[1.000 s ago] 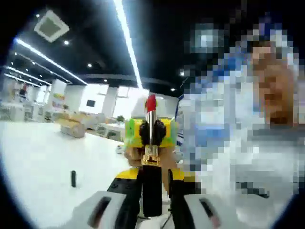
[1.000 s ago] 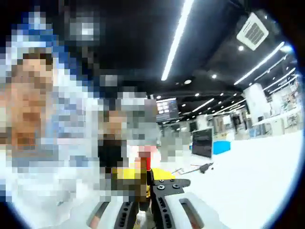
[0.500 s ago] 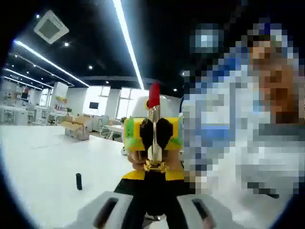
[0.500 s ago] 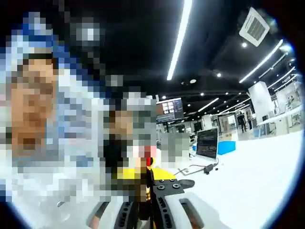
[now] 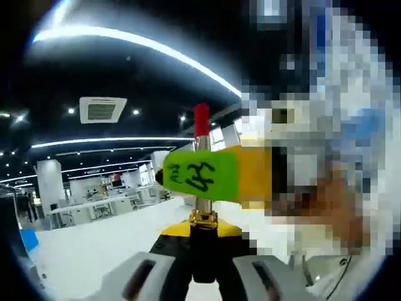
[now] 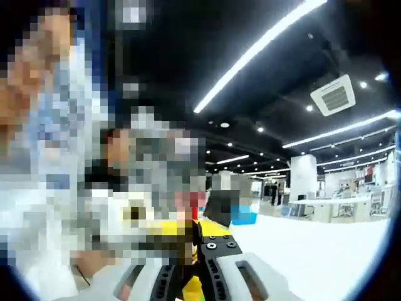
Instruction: Unscrew the lipstick cap, remove the lipstick, and put the cap back on the lipstick
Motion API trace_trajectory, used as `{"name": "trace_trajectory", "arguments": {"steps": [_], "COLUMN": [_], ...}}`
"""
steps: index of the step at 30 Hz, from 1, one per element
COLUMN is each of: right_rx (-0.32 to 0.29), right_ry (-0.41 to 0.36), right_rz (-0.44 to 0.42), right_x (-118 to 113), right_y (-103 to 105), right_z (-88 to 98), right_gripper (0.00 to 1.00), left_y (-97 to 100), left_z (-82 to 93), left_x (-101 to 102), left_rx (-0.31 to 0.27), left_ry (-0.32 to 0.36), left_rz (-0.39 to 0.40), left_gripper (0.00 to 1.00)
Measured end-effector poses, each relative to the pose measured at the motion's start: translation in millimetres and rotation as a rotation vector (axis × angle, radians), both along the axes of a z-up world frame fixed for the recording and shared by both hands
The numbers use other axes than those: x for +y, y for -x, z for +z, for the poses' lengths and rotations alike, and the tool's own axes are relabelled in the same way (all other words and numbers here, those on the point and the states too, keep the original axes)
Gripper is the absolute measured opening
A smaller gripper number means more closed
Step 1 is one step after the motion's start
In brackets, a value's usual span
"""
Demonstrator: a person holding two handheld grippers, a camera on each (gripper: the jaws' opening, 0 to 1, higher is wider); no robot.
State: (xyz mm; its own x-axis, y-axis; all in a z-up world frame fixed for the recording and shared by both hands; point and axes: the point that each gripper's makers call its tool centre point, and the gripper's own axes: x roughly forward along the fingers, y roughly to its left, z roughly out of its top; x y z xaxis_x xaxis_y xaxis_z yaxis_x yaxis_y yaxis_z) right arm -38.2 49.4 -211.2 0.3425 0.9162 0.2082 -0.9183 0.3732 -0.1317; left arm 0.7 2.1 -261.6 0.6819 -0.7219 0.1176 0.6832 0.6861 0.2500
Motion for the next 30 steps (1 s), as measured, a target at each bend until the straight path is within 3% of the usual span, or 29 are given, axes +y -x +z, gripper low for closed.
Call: {"name": "trace_trajectory", "arguments": {"steps": [2, 4, 5, 7, 9, 10, 14, 16, 22, 26, 30], "right_rx": [-0.023, -0.031, -0.024, 0.013, 0.069, 0.087, 0.183, 0.222, 0.278, 0.291, 0.303], "right_ry": [0.011, 0.027, 0.036, 0.016, 0.024, 0.011, -0.038, -0.048, -0.089, -0.08, -0.087], "right_rz": [-0.015, -0.017, -0.011, 0.031, 0.102, 0.119, 0.271, 0.361, 0.509, 0.58, 0.622], "right_x": [0.5, -1.2, -2.5, -6.0, -7.5, -8.7, -12.2, -11.6, -8.8, 2.4, 8.4], "right_y": [1.9, 2.7, 2.7, 4.6, 9.0, 10.3, 23.4, 34.5, 53.0, 76.2, 91.0], "right_z": [1.0, 1.7, 0.8, 2.2, -1.1, -0.1, 4.9, 5.3, 8.8, 2.5, 0.1], "right_gripper": [0.06, 0.06, 0.06, 0.06, 0.06, 0.06, 0.06, 0.06, 0.06, 0.06, 0.06], "left_y": [0.6, 6.0, 12.8, 26.5, 36.7, 46.1, 65.5, 78.1, 108.8, 120.0, 127.5], "left_z": [1.5, -0.5, -3.7, 0.7, -2.0, -6.3, -4.5, 1.4, 7.3, 14.2, 13.1], "left_x": [-0.1, -7.2, -13.5, -20.4, -23.9, -26.5, -27.6, -27.3, -29.8, -28.7, -28.2], "left_rx": [-0.031, -0.036, -0.003, 0.101, 0.198, 0.241, 0.271, 0.334, 0.402, 0.439, 0.474], "left_ry": [-0.021, -0.05, -0.051, 0.059, 0.084, 0.064, 0.072, 0.13, 0.177, 0.229, 0.237], "left_rz": [0.007, -0.056, -0.138, -0.319, -0.457, -0.549, -0.702, -0.806, -1.008, -1.091, -1.133], "left_gripper": [0.13, 0.15, 0.16, 0.22, 0.3, 0.33, 0.31, 0.29, 0.26, 0.19, 0.13]}}
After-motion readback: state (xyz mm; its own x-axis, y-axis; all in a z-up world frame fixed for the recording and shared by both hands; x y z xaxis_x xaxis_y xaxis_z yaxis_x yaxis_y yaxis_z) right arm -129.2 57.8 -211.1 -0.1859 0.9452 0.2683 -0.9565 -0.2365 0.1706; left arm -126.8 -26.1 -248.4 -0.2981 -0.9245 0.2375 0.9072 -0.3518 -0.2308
